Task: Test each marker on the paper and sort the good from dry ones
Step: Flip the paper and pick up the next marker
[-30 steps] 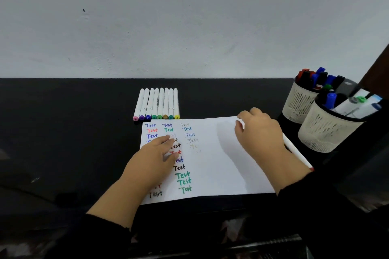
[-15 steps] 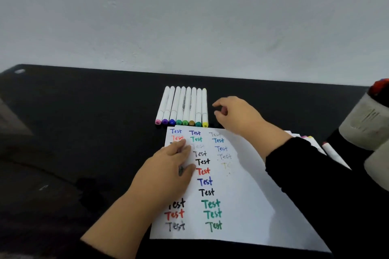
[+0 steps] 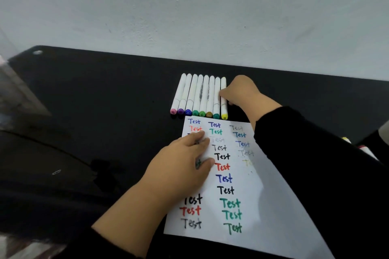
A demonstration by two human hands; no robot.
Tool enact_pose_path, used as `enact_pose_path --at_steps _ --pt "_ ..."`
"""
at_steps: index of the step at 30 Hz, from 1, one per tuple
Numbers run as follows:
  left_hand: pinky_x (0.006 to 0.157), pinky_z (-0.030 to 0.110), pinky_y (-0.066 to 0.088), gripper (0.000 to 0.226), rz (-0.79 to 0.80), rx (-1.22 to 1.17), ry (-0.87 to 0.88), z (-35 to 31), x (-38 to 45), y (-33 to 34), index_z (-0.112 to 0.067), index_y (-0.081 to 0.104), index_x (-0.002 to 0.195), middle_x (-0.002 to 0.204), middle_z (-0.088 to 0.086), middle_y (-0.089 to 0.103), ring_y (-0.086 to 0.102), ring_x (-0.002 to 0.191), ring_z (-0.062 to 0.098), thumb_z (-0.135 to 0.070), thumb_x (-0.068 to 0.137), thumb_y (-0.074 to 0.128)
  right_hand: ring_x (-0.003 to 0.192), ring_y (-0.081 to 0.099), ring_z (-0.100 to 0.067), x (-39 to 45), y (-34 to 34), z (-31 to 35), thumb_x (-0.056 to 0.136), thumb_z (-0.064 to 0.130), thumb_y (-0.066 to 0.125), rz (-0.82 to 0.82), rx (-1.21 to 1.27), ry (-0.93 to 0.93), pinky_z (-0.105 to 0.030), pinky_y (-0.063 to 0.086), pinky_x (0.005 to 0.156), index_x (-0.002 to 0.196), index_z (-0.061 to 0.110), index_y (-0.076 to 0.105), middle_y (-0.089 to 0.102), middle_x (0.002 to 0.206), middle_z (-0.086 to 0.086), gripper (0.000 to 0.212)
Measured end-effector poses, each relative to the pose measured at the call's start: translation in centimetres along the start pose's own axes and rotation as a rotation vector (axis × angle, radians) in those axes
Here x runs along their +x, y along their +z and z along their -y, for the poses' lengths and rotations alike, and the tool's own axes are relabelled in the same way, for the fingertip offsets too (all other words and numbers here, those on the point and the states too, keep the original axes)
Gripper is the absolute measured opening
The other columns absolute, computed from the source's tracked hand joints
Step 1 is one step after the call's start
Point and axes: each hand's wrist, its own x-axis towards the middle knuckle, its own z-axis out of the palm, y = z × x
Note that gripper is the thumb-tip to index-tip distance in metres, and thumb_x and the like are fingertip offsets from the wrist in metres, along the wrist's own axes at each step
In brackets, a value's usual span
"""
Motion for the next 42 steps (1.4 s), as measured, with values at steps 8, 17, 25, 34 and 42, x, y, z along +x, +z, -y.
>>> enact_pose_path --at_steps 8,17,25,34,42 --pt "0.108 0.021 0.021 0.058 0.012 0.015 -0.002 0.2 0.1 0.2 -0.040 0.018 0.146 0.151 -0.029 0.004 0.014 0.138 -0.001 -0.055 0.093 0.036 0.052 0.051 -0.014 -0.5 -0.6 0.1 0.086 0.021 0.056 -0.001 0.123 0.098 -0.023 0.039 0.048 0.070 0.009 0.055 0.057 0.064 -0.003 0.020" --pt "0.106 0.019 0.022 0.050 -0.044 -0.106 -0.014 -1.6 -0.7 -0.5 -0.036 0.025 0.145 0.151 -0.024 0.018 0.019 0.138 0.000 -0.045 0.097 0.035 0.052 0.052 -0.012 -6.4 -2.5 -0.9 0.087 0.021 0.061 -0.048 0.577 0.260 -0.022 0.046 0.053 0.072 0.007 0.061 0.060 0.064 -0.004 0.020" --pt "0.073 0.020 0.047 0.040 -0.037 -0.728 -0.211 -4.6 -2.5 -0.8 -0.041 0.056 0.124 0.098 -0.019 0.066 0.059 0.089 0.000 -0.050 0.085 0.057 0.062 0.060 -0.015 -14.8 -2.2 -1.7 0.088 0.014 0.059 -0.076 0.876 0.260 -0.026 0.052 0.061 0.075 0.012 0.064 0.065 0.071 -0.006 0.014" --pt "0.061 0.020 0.048 0.031 0.009 -0.651 -0.236 -5.4 -3.6 -0.9 -0.039 0.059 0.121 0.077 -0.019 0.060 0.056 0.072 0.002 -0.035 0.090 0.058 0.066 0.062 -0.013 -18.9 -1.8 -3.6 0.090 0.018 0.056 -0.091 1.082 0.321 -0.023 0.052 0.058 0.095 0.010 0.063 0.070 0.085 -0.008 0.012" --pt "0.072 0.019 0.047 0.039 -0.124 -0.346 -0.101 -4.9 -3.6 -0.4 -0.040 0.048 0.132 0.101 -0.016 0.055 0.053 0.081 0.004 -0.037 0.094 0.050 0.052 0.039 -0.010 -19.1 -1.5 -4.2 0.089 0.039 0.062 -0.036 1.033 0.275 -0.019 0.036 0.045 0.082 0.012 0.061 0.048 0.062 -0.002 0.027"
